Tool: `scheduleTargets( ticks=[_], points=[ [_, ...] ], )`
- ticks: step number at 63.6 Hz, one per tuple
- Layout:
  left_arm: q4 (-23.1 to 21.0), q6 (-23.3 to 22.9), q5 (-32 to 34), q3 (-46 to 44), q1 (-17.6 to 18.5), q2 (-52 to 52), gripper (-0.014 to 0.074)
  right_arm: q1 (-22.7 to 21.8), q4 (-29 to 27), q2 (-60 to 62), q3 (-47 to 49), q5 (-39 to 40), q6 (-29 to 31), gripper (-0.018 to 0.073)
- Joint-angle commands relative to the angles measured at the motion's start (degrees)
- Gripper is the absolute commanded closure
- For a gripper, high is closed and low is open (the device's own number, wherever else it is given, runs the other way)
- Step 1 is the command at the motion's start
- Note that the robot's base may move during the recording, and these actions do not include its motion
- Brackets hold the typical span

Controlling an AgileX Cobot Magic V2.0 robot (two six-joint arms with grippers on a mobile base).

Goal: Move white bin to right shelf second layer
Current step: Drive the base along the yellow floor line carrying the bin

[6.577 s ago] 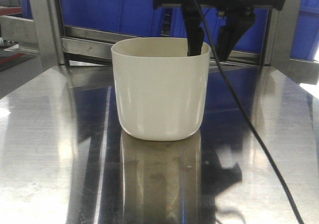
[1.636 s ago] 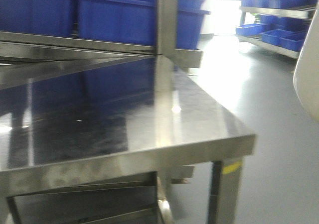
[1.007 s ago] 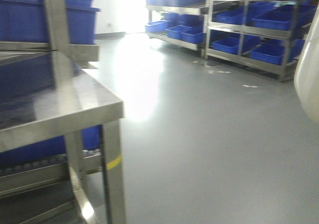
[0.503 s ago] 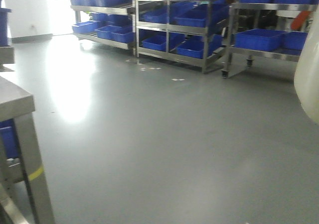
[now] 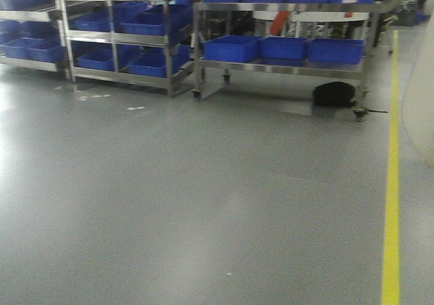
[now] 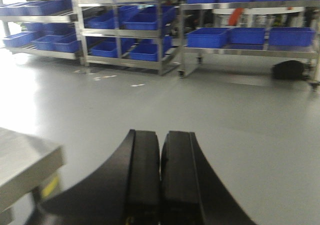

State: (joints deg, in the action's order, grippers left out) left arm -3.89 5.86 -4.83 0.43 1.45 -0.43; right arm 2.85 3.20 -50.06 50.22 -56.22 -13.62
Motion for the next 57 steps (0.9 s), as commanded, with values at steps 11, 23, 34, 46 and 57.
scheduleTargets(
  ticks=[11,23,34,46,57],
  points=[
    [-0.3,-0.1,4.8,2.1,0.2,-0.8,0.0512,-0.4,0.4,0.8,1.5,3.5,0.4,0.0508],
    [-0.3,-0.1,4.8,2.1,0.2,-0.8,0.0512,-0.4,0.4,0.8,1.5,3.4,0.4,0.0508],
    [-0.3,-0.1,4.8,2.1,0.2,-0.8,0.0512,-0.4,0.4,0.8,1.5,3.4,0.4,0.0508],
    [-0.3,-0.1,4.8,2.1,0.2,-0.8,0.0512,-0.4,0.4,0.8,1.5,3.4,0.4,0.0508],
    [-0.3,-0.1,4.8,2.1,0.2,-0.8,0.0512,-0.4,0.4,0.7,1.5,3.4,0.4,0.0508]
  ],
)
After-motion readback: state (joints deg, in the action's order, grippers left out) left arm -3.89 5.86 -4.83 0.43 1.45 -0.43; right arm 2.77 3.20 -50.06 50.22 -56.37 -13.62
